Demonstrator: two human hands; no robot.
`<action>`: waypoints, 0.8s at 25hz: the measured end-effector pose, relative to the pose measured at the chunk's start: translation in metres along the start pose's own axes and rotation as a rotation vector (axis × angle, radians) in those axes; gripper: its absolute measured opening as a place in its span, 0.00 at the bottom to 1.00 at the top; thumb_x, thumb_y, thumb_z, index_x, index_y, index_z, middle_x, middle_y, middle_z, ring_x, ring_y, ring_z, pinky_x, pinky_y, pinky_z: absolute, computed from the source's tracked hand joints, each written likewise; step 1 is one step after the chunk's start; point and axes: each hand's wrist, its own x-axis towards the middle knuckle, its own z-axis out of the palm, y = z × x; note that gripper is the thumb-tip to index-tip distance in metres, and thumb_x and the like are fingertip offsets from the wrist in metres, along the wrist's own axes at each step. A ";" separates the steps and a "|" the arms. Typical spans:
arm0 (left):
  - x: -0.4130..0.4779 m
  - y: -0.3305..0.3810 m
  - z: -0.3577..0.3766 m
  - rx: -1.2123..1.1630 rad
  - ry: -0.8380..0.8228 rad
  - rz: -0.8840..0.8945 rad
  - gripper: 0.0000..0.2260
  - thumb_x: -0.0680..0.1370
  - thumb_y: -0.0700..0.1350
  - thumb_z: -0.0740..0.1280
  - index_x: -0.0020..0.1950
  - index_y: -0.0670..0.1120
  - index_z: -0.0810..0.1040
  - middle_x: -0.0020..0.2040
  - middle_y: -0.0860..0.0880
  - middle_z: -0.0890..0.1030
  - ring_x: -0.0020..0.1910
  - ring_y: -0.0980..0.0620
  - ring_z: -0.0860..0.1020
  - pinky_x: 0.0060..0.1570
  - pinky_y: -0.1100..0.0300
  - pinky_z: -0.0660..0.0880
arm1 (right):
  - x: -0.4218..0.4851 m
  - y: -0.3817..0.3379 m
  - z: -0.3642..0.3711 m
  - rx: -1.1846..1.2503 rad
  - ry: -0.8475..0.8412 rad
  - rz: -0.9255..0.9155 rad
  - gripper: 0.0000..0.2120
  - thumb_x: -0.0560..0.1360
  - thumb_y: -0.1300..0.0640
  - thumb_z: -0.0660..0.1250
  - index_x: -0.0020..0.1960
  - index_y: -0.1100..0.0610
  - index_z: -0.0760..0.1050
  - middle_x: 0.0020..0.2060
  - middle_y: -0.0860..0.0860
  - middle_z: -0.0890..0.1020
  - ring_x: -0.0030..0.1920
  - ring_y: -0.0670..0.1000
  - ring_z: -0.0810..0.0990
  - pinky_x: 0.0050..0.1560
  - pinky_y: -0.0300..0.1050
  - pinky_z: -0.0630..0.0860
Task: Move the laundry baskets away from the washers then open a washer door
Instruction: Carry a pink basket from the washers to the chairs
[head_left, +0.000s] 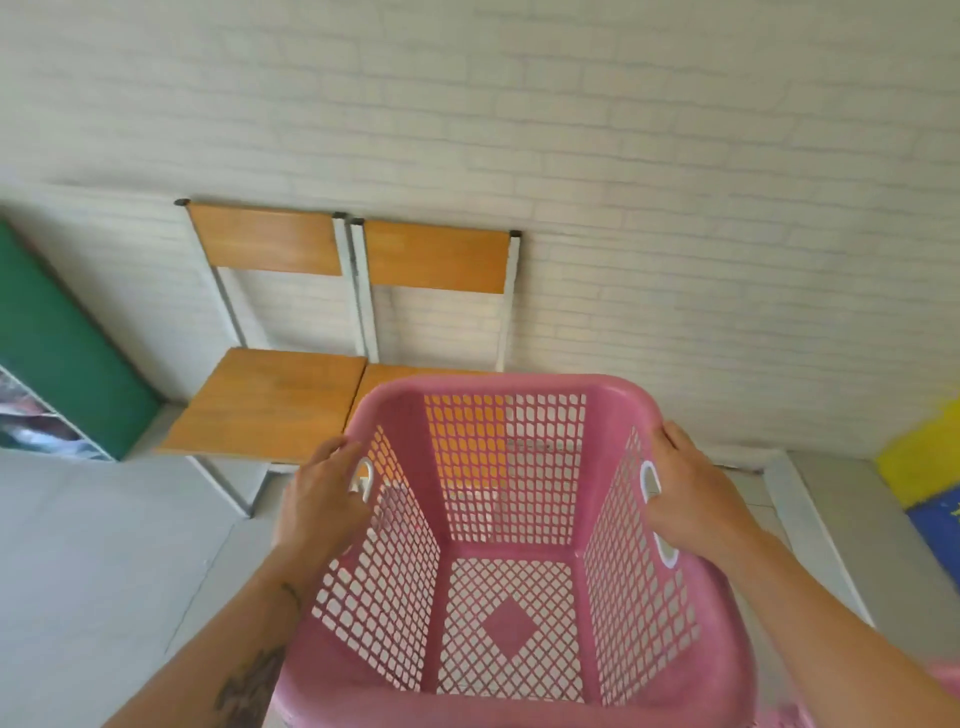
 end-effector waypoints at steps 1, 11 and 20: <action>-0.008 -0.014 -0.009 0.023 0.018 -0.028 0.28 0.66 0.33 0.66 0.64 0.51 0.77 0.67 0.54 0.74 0.46 0.52 0.77 0.35 0.67 0.69 | 0.003 -0.014 0.006 -0.001 -0.013 -0.036 0.42 0.66 0.66 0.65 0.77 0.54 0.52 0.68 0.50 0.65 0.53 0.53 0.77 0.38 0.42 0.70; -0.067 -0.183 -0.156 0.101 0.286 -0.253 0.28 0.68 0.33 0.63 0.66 0.52 0.76 0.66 0.52 0.75 0.54 0.48 0.78 0.46 0.55 0.78 | 0.017 -0.238 0.049 0.000 0.007 -0.418 0.29 0.70 0.62 0.65 0.69 0.57 0.62 0.65 0.50 0.66 0.55 0.57 0.77 0.44 0.50 0.76; -0.066 -0.398 -0.292 0.153 0.408 -0.319 0.28 0.69 0.33 0.64 0.67 0.52 0.74 0.67 0.52 0.74 0.56 0.48 0.77 0.46 0.56 0.77 | 0.012 -0.501 0.108 0.007 0.017 -0.516 0.42 0.68 0.64 0.66 0.78 0.57 0.51 0.78 0.52 0.53 0.70 0.56 0.69 0.51 0.44 0.75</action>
